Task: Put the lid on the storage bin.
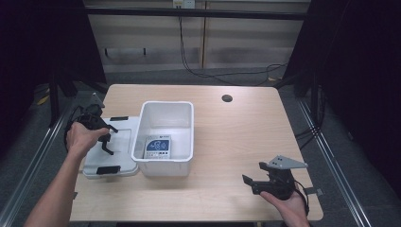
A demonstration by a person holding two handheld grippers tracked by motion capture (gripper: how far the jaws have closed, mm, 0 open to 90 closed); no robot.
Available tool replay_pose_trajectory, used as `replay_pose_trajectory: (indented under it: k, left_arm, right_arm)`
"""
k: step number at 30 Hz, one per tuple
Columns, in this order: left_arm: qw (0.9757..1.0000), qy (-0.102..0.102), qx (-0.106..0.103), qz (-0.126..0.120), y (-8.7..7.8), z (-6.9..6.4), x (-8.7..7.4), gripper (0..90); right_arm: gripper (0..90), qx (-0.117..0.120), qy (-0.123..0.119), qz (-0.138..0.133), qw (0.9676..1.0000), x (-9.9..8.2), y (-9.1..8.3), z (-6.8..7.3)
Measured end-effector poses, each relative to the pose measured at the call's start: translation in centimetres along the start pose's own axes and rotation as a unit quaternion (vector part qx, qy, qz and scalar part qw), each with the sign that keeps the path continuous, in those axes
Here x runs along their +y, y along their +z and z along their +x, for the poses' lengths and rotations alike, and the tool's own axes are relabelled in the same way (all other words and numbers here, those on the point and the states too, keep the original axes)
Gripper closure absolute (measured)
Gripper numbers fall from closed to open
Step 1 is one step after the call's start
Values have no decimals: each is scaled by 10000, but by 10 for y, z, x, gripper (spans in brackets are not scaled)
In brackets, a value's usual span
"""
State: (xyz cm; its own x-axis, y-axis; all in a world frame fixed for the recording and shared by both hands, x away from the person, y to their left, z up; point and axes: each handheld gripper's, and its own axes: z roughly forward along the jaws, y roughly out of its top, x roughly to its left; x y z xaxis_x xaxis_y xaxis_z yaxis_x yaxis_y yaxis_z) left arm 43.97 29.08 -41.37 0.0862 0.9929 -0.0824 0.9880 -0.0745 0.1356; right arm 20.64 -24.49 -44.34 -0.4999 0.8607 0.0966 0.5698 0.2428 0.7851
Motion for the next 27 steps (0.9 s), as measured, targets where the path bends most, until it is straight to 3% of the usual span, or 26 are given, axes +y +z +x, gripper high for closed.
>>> replay_pose_trajectory:
  k: [5, 13, 16, 18, 27]
  left_arm:
    - [10000, -45, 55, -35, 2, -2, 6, 754]
    - [9999, -49, -26, 92, 6, -3, 8, 800]
    - [9999, -91, 4, 120, 7, -1, 8, 806]
    - [9995, -259, -13, 161, 8, -2, 10, 812]
    - [9989, -365, -95, 263, 6, -7, 13, 842]
  right_arm:
    - [196, 23, 17, -9, 10000, 0, 0, 0]
    - [193, 10, -34, 71, 10000, 0, 1, 1]
    - [193, 21, -37, 72, 10000, 0, 1, 0]
    - [193, 24, -44, 75, 10000, 0, 2, 0]
    - [192, 13, -25, 90, 10000, 0, 3, 0]
